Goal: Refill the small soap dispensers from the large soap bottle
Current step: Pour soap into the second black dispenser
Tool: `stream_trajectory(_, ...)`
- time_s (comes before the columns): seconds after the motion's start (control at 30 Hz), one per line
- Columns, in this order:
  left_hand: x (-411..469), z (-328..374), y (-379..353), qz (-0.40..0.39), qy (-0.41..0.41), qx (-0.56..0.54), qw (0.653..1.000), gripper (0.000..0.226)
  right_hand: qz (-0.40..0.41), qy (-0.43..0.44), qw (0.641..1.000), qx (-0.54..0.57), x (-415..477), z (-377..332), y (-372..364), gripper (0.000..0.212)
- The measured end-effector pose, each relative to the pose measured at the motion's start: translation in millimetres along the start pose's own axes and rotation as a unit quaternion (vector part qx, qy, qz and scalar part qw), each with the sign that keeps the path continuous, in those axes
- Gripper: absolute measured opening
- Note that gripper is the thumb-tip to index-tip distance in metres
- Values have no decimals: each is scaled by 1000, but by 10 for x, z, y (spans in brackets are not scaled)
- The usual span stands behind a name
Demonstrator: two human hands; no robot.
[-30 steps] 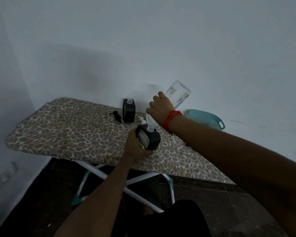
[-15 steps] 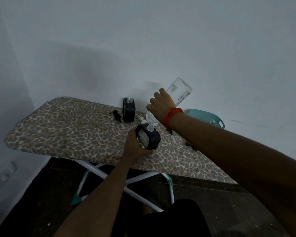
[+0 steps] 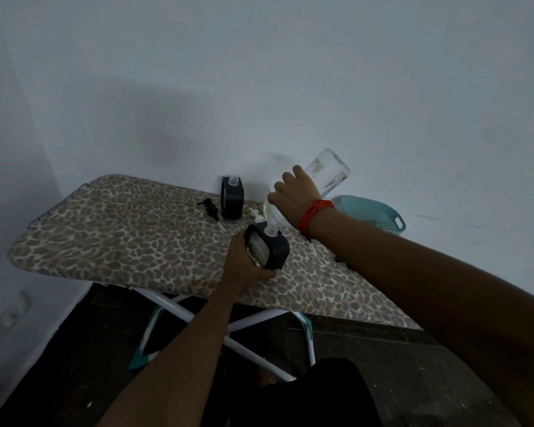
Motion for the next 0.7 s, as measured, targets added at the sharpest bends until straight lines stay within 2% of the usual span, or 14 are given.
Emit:
stream_trajectory(0.23, 3, 7, 1, 0, -4, -16, 1000, 120, -8, -24, 999, 39, -20, 56, -138, 31)
stream_trajectory(0.33, -4, 40, 4, -5, -13, -32, 999, 114, -34, -68, 990, 118, -50, 218, -368, 38)
stream_trajectory(0.4, -3, 33, 2, -9, -9, -37, 999, 113, -58, -108, 970, 211, -126, 373, -628, 54)
stream_trajectory(0.47, 2, 25, -4, -14, -7, -39, 999, 114, -65, -167, 914, 365, -293, 546, -919, 66)
stream_trajectory(0.53, 6, 28, -4, -13, -8, -39, 999, 114, -42, -223, 827, 514, -519, 703, -1218, 66)
stream_trajectory(0.7, 19, 18, 2, -5, -4, -14, 1000, 115, 39, -352, 647, 675, -1281, 852, -1976, 67)
Point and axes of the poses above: each hand's wrist, its own x-axis towards the middle knuckle, its own y-axis out of the back of the hand, z = x × y, the point moved 8 cm from there along x, towards the middle knuckle, and after that the axes turned 5 degrees about -x, right-handed, at the moved point
